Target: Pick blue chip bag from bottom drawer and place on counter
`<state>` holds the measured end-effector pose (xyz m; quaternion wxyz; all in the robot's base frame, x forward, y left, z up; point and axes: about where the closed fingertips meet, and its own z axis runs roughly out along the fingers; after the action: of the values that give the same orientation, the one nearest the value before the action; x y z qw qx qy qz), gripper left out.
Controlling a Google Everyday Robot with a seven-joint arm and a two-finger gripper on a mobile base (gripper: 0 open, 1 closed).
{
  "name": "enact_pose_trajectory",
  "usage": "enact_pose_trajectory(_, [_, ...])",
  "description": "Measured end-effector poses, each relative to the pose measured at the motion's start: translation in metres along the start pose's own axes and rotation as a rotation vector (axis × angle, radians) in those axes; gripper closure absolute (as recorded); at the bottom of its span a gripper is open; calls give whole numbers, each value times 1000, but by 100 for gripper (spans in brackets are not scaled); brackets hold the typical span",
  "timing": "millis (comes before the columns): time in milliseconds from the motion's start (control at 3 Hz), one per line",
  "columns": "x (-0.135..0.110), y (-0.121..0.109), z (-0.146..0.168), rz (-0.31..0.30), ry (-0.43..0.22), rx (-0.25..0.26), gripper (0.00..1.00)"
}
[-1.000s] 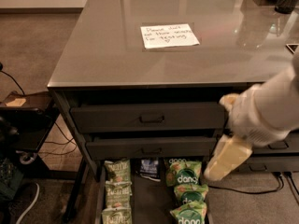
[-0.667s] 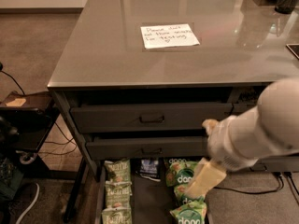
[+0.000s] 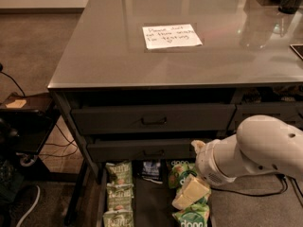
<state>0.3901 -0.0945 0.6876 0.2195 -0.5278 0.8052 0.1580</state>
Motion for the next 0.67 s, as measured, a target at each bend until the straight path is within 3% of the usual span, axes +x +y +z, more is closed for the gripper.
enact_pose_trajectory(333, [9,-5,15,-31,-9,27,0])
enact_pose_trajectory(667, [25,-11,58,-99,-36,50,0])
